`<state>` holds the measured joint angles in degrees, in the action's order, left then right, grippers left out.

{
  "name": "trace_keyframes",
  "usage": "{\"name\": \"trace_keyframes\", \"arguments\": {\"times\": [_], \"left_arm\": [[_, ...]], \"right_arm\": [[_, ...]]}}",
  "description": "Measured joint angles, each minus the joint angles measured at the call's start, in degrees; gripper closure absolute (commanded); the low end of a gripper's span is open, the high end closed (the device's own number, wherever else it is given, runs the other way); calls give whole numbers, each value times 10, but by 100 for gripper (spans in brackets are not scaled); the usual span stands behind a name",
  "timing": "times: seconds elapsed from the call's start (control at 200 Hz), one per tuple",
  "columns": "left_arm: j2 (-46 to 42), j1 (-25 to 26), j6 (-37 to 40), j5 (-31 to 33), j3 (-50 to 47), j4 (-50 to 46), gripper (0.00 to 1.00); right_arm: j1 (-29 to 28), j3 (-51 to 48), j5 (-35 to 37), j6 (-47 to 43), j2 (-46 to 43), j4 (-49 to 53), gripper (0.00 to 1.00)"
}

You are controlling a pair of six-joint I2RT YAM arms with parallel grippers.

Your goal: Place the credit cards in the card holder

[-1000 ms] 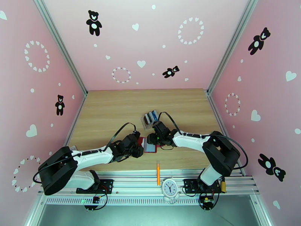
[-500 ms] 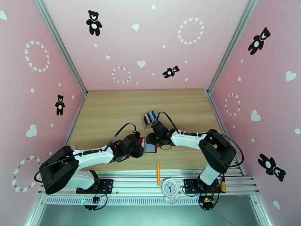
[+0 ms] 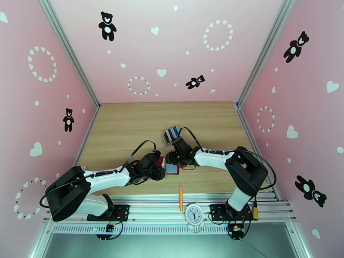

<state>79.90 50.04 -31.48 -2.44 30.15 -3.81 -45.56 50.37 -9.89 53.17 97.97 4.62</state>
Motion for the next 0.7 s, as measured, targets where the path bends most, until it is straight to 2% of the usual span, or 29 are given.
{"name": "trace_keyframes", "arguments": {"times": [0.36, 0.701], "left_arm": [[4, 0, 0, -2, 2, 2, 41], [2, 0, 0, -19, 2, 15, 32]], "right_arm": [[-10, 1, -16, 9, 3, -9, 50], [-15, 1, -26, 22, 3, -18, 50]]}}
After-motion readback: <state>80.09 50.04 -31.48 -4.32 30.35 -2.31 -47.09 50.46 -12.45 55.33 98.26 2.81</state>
